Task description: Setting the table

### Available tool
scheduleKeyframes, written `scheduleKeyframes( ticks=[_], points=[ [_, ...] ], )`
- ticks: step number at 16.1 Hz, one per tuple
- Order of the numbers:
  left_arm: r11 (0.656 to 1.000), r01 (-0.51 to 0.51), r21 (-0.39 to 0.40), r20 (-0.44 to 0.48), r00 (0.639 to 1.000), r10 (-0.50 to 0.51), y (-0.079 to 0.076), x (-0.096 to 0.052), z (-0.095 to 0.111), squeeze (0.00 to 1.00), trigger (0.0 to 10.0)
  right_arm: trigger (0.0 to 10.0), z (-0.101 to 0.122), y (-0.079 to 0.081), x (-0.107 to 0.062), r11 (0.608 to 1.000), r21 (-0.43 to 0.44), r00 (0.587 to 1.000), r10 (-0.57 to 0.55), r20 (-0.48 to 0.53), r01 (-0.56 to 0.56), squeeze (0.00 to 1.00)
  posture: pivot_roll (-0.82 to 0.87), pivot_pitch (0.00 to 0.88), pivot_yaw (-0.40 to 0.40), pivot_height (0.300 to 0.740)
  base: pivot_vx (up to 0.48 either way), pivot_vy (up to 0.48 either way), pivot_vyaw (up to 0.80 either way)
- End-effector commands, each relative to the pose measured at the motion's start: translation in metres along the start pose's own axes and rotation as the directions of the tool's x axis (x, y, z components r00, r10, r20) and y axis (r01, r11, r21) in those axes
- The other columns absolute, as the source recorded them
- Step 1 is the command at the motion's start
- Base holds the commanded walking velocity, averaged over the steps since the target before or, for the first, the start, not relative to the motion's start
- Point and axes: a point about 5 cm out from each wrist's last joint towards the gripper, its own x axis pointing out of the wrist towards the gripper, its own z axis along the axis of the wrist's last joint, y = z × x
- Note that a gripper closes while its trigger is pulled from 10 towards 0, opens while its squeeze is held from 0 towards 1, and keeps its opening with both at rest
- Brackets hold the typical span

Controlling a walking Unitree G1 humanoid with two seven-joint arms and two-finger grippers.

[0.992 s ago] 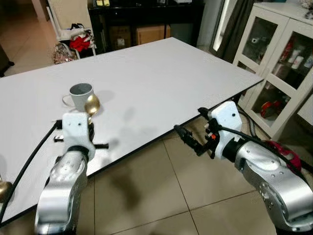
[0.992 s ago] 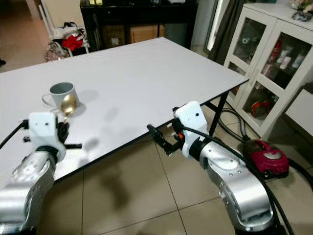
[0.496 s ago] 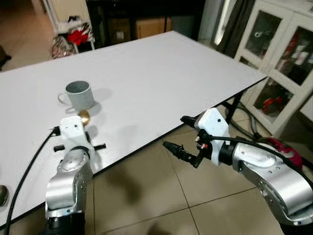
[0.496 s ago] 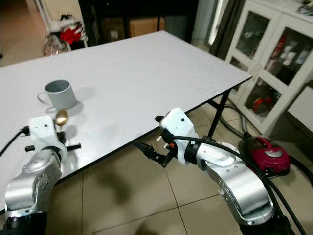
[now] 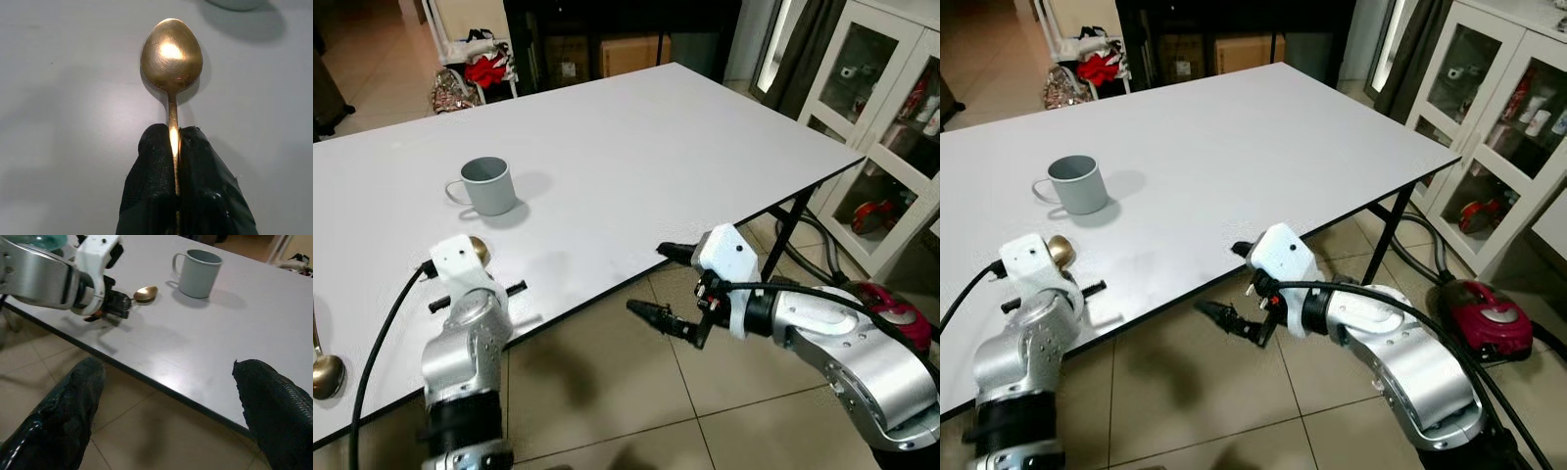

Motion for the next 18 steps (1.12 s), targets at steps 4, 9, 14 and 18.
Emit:
scheduleKeyframes(
  ticks=[4,9,14,18],
  points=[
    [0.994,-0.054,-0.096,-0.05,0.998,0.049,-0.008,0.01,0.0,0.0,10.0,10.0,-0.004,0.006,-0.005,0.994,0.077,0.997,0.08,-0.011,-0.079,0.0,-0.03,0.0,0.029,0.74,0.0,0.0,0.0],
    [0.99,-0.139,-0.026,-0.003,0.99,0.139,-0.003,0.019,0.006,0.0,10.0,10.0,-0.003,0.007,-0.005,0.993,0.065,0.995,0.1,-0.013,-0.099,0.0,-0.03,0.0,0.03,0.74,0.0,0.0,0.0],
    [0.984,-0.175,0.045,0.027,0.984,0.174,0.012,0.022,0.01,0.0,10.0,10.0,-0.002,0.007,-0.006,0.992,0.066,0.994,0.112,-0.008,-0.112,0.0,-0.02,0.0,0.027,0.74,0.0,0.0,0.0],
    [0.991,-0.123,0.046,0.006,0.992,0.123,0.01,0.023,0.006,1.0,10.0,10.0,-0.001,0.007,-0.005,0.991,0.064,0.993,0.118,-0.004,-0.117,0.0,-0.02,0.0,0.027,0.74,0.0,0.0,0.0]
  ],
)
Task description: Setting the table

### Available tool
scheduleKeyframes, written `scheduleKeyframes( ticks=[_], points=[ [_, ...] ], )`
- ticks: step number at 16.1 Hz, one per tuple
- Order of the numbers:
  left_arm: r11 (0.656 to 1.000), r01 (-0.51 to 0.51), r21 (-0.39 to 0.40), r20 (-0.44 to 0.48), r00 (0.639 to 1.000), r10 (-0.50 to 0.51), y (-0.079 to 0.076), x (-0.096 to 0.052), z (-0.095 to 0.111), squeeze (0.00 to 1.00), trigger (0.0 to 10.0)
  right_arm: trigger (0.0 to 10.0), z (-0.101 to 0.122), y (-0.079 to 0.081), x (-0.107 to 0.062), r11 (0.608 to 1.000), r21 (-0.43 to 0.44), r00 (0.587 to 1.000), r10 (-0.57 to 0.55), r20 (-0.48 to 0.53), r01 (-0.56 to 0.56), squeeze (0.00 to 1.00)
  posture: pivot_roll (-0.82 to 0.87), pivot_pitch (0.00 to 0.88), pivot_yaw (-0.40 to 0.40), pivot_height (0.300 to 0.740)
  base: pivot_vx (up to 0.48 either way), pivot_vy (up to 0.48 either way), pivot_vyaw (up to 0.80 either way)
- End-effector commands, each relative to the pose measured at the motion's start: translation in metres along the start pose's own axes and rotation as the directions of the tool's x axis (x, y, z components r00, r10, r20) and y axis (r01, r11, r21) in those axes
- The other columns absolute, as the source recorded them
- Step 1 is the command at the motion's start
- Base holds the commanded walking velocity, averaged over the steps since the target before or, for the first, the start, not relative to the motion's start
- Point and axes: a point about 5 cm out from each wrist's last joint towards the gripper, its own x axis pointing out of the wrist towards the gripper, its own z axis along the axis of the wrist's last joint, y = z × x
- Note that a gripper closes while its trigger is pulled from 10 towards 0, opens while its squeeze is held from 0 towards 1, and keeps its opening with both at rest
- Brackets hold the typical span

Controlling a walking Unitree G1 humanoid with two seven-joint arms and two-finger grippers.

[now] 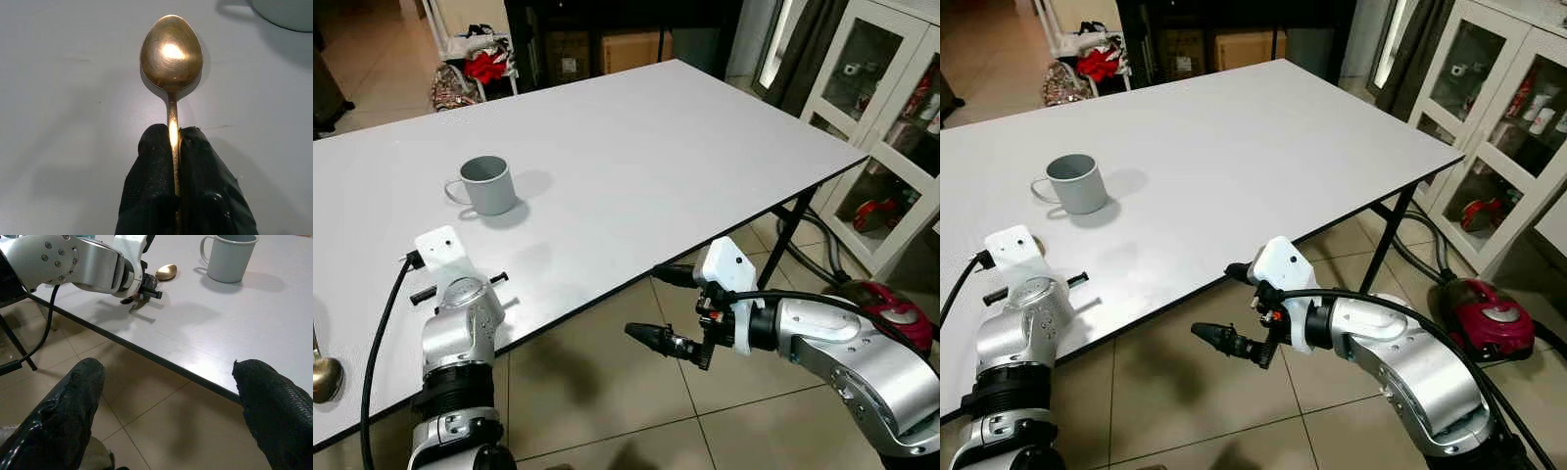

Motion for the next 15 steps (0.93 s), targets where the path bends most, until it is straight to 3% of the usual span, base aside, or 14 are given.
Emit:
scheduleKeyframes(
  ticks=[1,6,7,8,9,11,13,15],
  points=[
    [1.0,0.026,0.012,-0.031,0.999,-0.026,-0.002,0.0,-0.006,1.0,10.0,10.0,0.006,0.0,-0.001,1.0,-0.025,1.0,0.009,0.017,-0.008,0.0,-0.02,0.0,0.027,0.74,0.0,0.0,0.0],
    [1.0,0.019,0.025,0.0,1.0,-0.019,-0.001,-0.005,0.002,1.0,10.0,10.0,0.007,0.001,-0.002,0.999,-0.025,1.0,0.023,0.019,-0.022,0.0,-0.02,0.0,0.028,0.74,0.0,0.0,0.0],
    [1.0,0.01,0.027,0.009,1.0,-0.01,0.002,-0.007,0.004,0.92,10.0,10.0,0.008,0.001,-0.003,0.999,-0.028,0.999,0.023,0.023,-0.023,0.0,-0.02,0.0,0.029,0.74,0.0,0.0,0.0],
    [1.0,0.004,0.03,0.026,1.0,-0.005,0.005,-0.01,0.008,0.74,10.0,10.0,0.009,0.001,-0.003,0.999,-0.03,0.999,0.024,0.027,-0.023,0.0,-0.02,0.0,0.029,0.74,0.0,0.0,0.0],
    [0.999,-0.006,0.037,0.06,0.998,0.003,0.011,-0.015,0.016,0.0,10.0,10.0,0.01,0.001,-0.004,0.999,-0.034,0.999,0.024,0.031,-0.023,0.0,-0.02,0.0,0.029,0.74,0.0,0.0,0.0],
    [0.998,0.024,0.058,0.177,0.984,-0.034,0.022,-0.03,0.038,0.0,10.0,10.0,0.013,-0.002,-0.007,0.999,-0.032,0.999,-0.008,0.052,0.009,0.0,-0.02,0.0,0.035,0.74,0.0,0.0,0.0],
    [0.989,0.087,0.116,0.298,0.947,-0.118,0.026,-0.045,0.054,0.0,10.0,10.0,0.014,-0.007,-0.01,0.995,-0.022,0.993,-0.096,0.072,0.098,0.0,-0.02,0.0,0.034,0.74,0.0,0.0,0.0],
    [0.964,0.196,0.179,0.377,0.891,-0.251,0.026,-0.068,0.06,0.0,10.0,10.0,0.014,-0.014,-0.01,0.966,0.039,0.96,-0.257,0.114,0.255,0.0,-0.02,0.0,0.035,0.74,0.0,0.0,0.0]
  ],
)
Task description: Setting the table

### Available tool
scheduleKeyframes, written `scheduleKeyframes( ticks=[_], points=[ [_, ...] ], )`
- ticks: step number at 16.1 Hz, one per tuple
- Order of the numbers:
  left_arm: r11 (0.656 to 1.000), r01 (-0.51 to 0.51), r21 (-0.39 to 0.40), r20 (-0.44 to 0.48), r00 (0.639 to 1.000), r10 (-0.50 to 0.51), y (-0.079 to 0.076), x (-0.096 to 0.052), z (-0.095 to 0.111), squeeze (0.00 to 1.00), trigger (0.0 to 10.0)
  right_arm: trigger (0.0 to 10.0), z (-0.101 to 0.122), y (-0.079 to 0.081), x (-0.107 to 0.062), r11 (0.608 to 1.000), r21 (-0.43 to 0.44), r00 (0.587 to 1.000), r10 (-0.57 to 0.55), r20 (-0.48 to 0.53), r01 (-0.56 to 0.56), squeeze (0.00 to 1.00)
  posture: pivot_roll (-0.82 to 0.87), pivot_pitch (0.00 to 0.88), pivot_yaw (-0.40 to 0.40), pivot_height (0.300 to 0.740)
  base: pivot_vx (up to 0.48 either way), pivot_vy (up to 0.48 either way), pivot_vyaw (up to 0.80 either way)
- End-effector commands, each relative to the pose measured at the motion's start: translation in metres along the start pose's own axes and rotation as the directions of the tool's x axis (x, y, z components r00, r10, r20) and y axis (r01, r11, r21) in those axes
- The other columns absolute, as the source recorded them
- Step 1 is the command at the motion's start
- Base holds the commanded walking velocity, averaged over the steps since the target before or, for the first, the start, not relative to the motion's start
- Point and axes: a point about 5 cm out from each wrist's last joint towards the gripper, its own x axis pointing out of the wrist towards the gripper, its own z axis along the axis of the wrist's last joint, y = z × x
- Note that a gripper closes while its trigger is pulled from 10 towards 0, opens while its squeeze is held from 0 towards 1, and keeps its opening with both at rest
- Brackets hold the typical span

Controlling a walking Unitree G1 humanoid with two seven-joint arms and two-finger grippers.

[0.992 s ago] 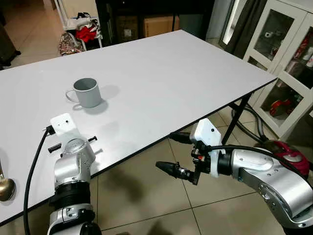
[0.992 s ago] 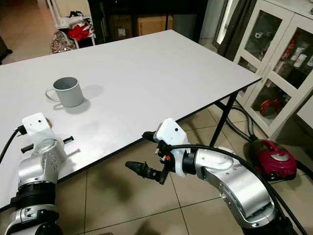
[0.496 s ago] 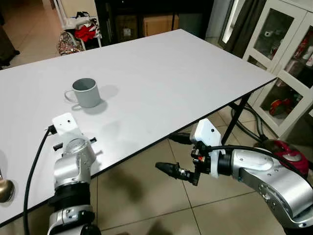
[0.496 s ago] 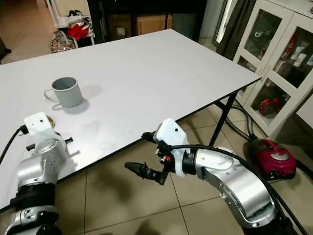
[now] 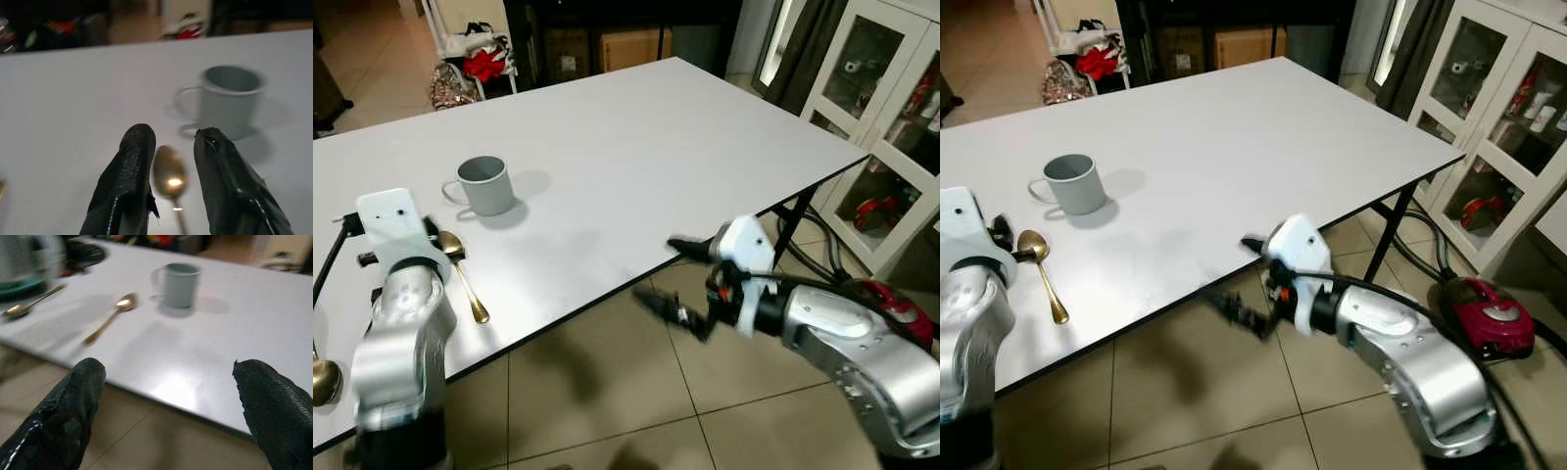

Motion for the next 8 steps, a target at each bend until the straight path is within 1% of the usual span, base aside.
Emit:
scheduleKeyframes(
  ticks=[1,2,3,4,5,6,8],
  points=[
    [0.996,0.082,0.02,0.067,0.994,-0.083,-0.006,-0.012,0.01,0.0,10.0,10.0,0.002,-0.003,-0.001,0.992,-0.016,0.991,-0.126,0.038,0.127,0.0,-0.02,0.0,0.033,0.74,0.0,0.0,0.0],
    [0.989,0.14,0.045,0.098,0.985,-0.143,-0.011,-0.022,0.012,0.0,10.0,10.0,0.001,-0.004,0.0,0.98,-0.007,0.979,-0.196,0.054,0.197,0.0,-0.02,0.0,0.029,0.74,0.0,0.0,0.0],
    [0.979,0.193,0.064,0.131,0.971,-0.2,-0.017,-0.031,0.014,0.0,10.0,10.0,0.002,-0.007,0.0,0.964,0.012,0.962,-0.265,0.061,0.265,0.0,-0.03,0.0,0.03,0.74,0.0,0.0,0.8],
    [0.962,0.246,0.119,0.177,0.948,-0.264,-0.023,-0.043,0.014,0.0,10.0,10.0,0.004,-0.011,-0.002,0.942,0.038,0.939,-0.337,0.076,0.335,0.0,-0.04,0.0,0.035,0.74,0.0,0.0,0.8],
    [0.959,0.265,0.101,0.171,0.945,-0.279,-0.025,-0.046,0.011,0.0,10.0,10.0,0.004,-0.012,-0.003,0.936,0.04,0.933,-0.352,0.076,0.35,0.0,-0.04,0.0,0.037,0.74,0.0,0.0,0.8],
    [0.943,0.324,0.078,0.136,0.934,-0.332,-0.03,-0.054,0.003,0.0,10.0,10.0,0.001,-0.014,-0.007,0.916,0.048,0.914,-0.4,0.068,0.398,0.0,-0.04,0.0,0.048,0.74,0.0,0.0,0.8],
    [0.913,0.37,0.17,0.129,0.911,-0.393,-0.035,-0.06,-0.002,0.0,10.0,10.0,-0.003,-0.017,-0.01,0.895,0.055,0.893,-0.446,0.056,0.443,0.0,-0.04,0.0,0.055,0.74,0.0,0.0,0.8]
  ],
)
